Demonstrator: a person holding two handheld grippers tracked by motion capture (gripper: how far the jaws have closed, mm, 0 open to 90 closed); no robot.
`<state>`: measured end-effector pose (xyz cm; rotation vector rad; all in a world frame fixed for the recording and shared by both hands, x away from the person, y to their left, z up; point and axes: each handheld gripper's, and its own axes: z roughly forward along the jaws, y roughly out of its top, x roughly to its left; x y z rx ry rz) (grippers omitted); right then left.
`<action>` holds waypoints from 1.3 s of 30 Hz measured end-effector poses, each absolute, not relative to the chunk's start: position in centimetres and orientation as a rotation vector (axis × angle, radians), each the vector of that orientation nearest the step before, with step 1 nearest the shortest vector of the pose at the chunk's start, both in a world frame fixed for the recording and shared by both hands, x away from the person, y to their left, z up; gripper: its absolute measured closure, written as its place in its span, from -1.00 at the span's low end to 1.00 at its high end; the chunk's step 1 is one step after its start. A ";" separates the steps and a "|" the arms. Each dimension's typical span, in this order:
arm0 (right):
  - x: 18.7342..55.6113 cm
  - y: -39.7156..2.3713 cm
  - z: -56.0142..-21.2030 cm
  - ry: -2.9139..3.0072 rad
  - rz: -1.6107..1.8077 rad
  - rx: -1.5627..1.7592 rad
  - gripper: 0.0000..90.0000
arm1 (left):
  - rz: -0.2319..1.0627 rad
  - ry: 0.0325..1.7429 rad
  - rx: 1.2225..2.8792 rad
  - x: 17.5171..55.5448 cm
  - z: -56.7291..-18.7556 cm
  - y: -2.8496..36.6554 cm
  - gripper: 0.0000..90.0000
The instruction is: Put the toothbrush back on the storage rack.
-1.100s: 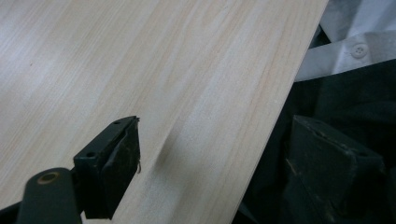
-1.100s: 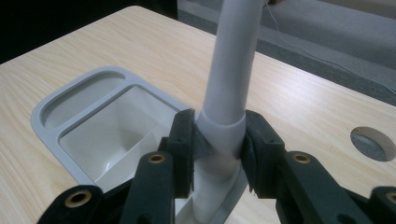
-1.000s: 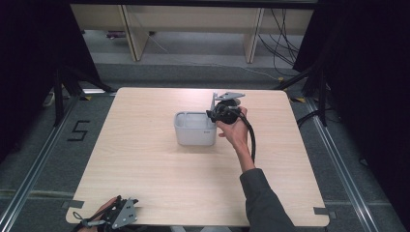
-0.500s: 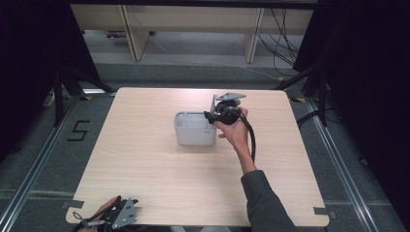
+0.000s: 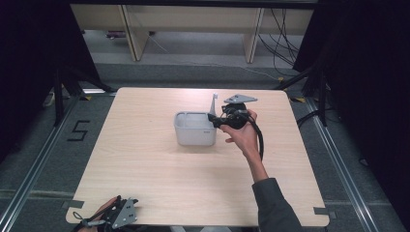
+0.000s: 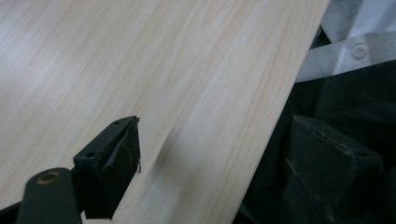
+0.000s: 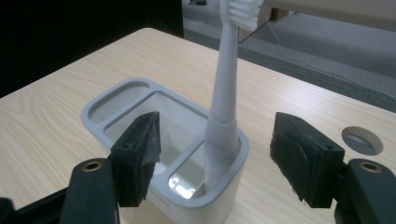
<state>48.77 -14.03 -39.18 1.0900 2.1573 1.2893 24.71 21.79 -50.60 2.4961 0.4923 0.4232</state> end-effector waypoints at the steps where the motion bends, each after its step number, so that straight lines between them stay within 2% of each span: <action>1: 48.8 -14.0 -39.2 2.157 1.289 1.090 -0.25 | 0.424 0.491 2.495 24.7 -50.6 21.8 -0.63; 14: 47.0 -14.5 -39.4 2.170 1.312 1.057 -0.26 | 0.458 0.504 2.475 24.7 -50.8 21.8 -0.63; 39: 45.4 -15.6 -39.9 2.204 1.245 1.047 -0.39 | 0.458 0.501 2.473 24.6 -50.7 21.7 -0.63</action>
